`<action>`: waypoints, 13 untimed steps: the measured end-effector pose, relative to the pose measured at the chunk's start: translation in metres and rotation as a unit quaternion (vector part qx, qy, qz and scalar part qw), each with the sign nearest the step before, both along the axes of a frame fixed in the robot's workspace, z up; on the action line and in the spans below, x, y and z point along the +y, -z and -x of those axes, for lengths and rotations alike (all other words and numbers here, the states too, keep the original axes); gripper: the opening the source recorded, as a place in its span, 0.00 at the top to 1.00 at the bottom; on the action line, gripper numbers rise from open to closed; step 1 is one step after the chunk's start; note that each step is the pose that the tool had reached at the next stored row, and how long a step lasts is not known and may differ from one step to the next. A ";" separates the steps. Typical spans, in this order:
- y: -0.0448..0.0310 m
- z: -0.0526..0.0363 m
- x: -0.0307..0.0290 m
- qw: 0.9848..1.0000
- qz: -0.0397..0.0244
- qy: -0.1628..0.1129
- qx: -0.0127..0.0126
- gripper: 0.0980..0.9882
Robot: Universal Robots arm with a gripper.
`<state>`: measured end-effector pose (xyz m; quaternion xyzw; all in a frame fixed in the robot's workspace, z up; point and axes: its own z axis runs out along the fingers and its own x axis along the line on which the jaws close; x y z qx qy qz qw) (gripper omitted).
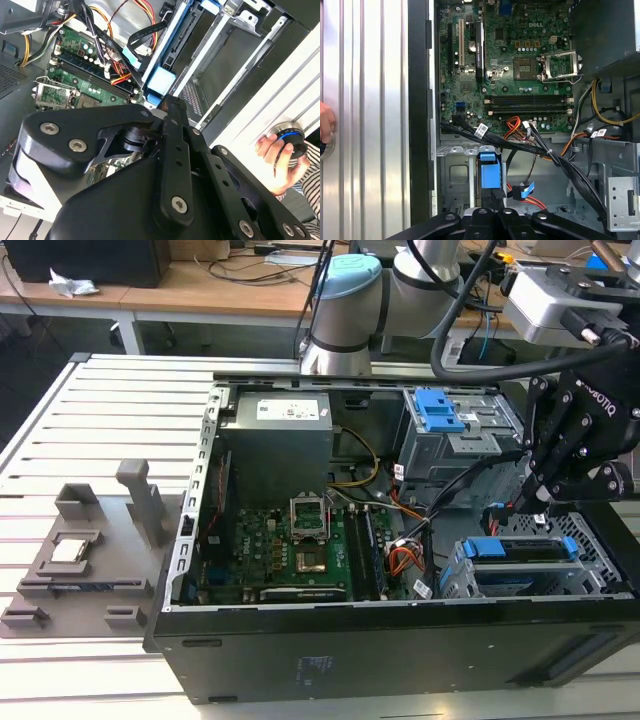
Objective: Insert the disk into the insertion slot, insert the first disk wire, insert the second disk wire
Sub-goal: 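Insert the first disk wire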
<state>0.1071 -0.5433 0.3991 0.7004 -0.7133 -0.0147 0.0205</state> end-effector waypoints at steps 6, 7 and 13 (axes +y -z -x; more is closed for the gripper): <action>0.0002 -0.0136 0.0001 1.000 0.000 0.000 0.000 0.99; 0.0002 -0.0185 0.0002 1.000 0.000 0.000 0.000 0.99; 0.0007 -0.0396 0.0021 1.000 0.000 0.000 0.000 0.99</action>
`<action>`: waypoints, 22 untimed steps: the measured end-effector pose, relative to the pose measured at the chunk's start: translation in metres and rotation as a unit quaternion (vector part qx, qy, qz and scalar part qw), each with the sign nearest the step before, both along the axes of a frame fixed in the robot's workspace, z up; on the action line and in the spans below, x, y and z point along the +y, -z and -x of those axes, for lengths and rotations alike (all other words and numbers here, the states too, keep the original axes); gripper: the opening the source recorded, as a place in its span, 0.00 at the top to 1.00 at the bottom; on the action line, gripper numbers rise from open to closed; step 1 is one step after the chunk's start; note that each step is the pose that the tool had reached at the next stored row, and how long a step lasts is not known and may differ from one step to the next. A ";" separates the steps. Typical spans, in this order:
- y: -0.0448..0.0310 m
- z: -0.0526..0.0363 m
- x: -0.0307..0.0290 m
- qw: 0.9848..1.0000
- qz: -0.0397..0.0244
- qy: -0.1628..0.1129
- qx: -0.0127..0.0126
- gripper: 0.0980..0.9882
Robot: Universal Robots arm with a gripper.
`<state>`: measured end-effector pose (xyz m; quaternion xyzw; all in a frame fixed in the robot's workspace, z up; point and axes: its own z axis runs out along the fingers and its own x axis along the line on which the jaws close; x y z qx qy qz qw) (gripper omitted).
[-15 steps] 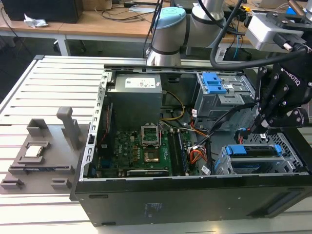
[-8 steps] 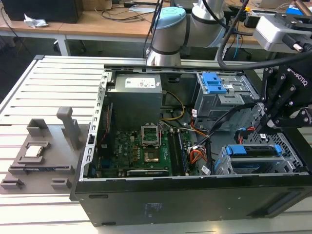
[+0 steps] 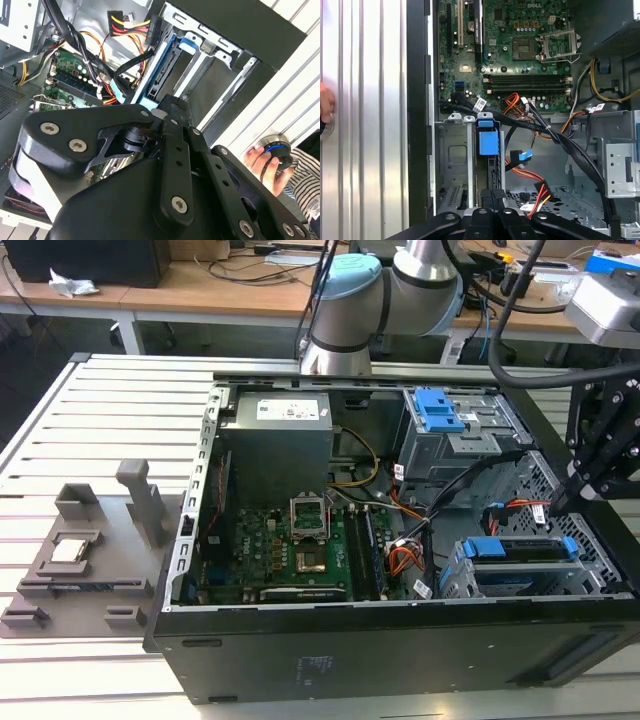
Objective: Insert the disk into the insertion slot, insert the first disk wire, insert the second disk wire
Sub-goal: 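Insert the first disk wire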
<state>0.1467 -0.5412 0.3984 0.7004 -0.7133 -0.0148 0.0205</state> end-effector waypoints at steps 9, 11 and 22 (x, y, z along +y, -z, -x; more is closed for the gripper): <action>0.0034 -0.0107 0.0111 1.000 0.000 0.000 0.000 0.99; 0.0036 -0.0123 0.0157 1.000 0.000 0.000 0.000 0.99; 0.0142 -0.0218 0.0287 1.000 0.001 -0.001 0.000 0.99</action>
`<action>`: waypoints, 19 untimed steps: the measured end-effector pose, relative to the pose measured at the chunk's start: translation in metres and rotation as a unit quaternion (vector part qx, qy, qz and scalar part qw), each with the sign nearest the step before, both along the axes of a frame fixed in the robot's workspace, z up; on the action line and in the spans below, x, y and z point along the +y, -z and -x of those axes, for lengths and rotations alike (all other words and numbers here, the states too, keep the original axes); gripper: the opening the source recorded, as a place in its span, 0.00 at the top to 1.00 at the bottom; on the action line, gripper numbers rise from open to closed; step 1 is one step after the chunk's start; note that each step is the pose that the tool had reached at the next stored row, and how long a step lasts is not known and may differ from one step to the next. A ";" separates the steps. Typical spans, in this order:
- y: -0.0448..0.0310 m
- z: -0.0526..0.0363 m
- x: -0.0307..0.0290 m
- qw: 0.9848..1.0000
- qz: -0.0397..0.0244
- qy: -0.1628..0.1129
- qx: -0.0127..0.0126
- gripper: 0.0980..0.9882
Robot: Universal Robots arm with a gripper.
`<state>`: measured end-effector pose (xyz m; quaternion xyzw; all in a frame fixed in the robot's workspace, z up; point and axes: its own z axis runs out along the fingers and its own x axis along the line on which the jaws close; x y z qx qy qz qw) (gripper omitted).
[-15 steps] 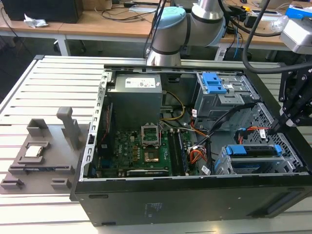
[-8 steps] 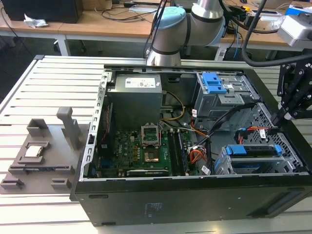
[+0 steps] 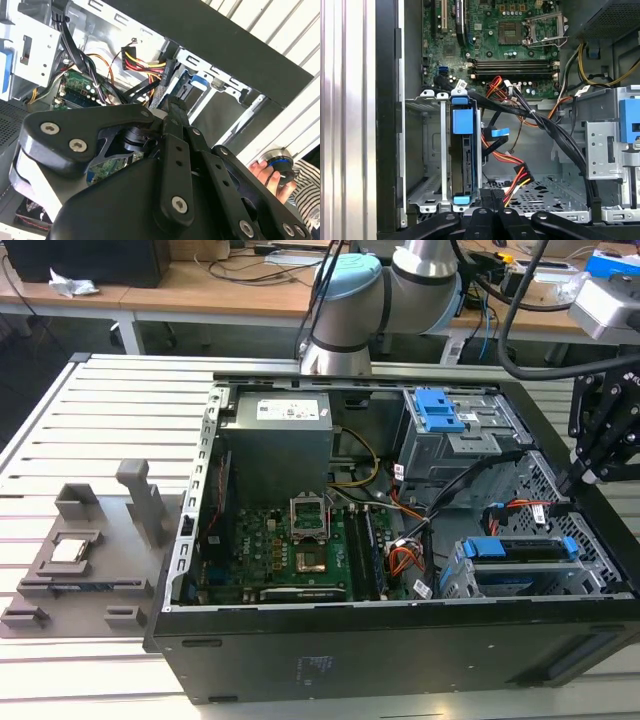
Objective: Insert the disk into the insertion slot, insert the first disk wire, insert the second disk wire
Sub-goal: 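Insert the first disk wire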
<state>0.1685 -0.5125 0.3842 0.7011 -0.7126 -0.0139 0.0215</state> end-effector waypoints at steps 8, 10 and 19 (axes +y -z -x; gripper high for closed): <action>0.0062 -0.0048 0.0087 1.000 0.002 -0.004 0.000 0.99; 0.0063 -0.0048 0.0088 1.000 0.002 -0.004 0.000 0.99; 0.0063 -0.0049 0.0088 1.000 0.002 -0.004 0.000 0.70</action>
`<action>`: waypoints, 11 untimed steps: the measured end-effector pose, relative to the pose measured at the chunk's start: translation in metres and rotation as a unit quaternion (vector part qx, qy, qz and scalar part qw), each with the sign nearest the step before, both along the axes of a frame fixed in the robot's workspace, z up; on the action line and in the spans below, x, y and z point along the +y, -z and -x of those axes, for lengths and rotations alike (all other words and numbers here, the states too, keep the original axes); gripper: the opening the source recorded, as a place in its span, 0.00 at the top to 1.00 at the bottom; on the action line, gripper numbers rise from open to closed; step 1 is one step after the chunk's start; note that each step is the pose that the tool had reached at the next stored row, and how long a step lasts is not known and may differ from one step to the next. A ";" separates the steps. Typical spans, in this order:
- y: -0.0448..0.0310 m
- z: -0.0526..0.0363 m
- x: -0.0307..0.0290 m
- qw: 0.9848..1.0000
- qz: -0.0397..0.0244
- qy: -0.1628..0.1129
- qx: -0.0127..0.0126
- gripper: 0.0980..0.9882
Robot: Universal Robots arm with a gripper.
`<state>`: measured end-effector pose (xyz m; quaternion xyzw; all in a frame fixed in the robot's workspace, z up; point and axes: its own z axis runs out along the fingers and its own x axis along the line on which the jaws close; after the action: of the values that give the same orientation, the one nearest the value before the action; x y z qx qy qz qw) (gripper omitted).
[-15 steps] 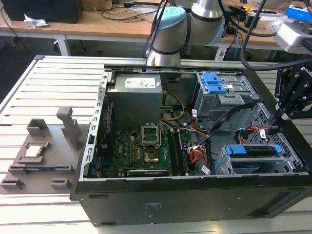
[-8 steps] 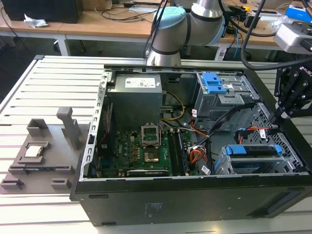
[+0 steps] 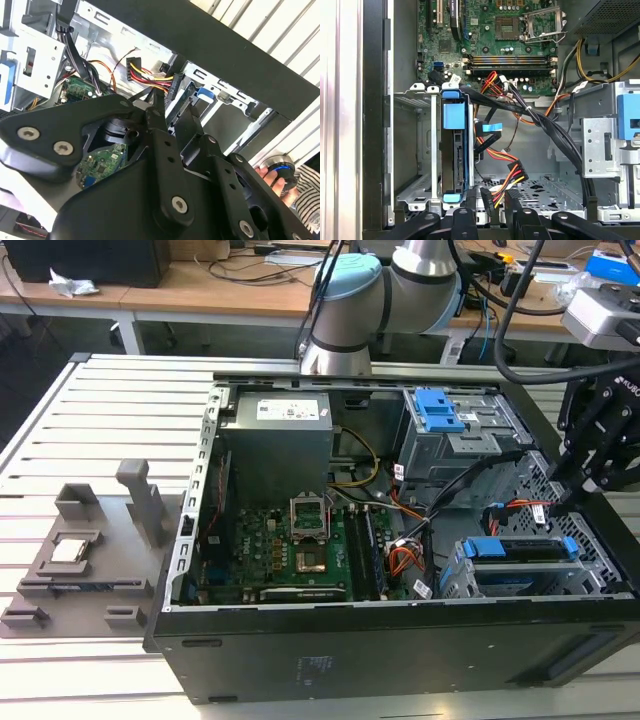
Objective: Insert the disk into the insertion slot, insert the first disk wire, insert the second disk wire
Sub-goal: 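Insert the first disk wire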
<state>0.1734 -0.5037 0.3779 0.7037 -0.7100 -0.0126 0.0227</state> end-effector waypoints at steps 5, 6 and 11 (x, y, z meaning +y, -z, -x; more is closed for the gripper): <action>0.0011 -0.0001 0.0001 0.999 0.000 -0.043 0.000 0.70; 0.0017 -0.0001 0.0001 0.998 0.000 -0.061 0.000 0.70; 0.0077 0.0000 0.0001 0.993 0.001 -0.119 0.000 0.70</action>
<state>0.1734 -0.5036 0.3701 0.7830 -0.6215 -0.0093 0.0247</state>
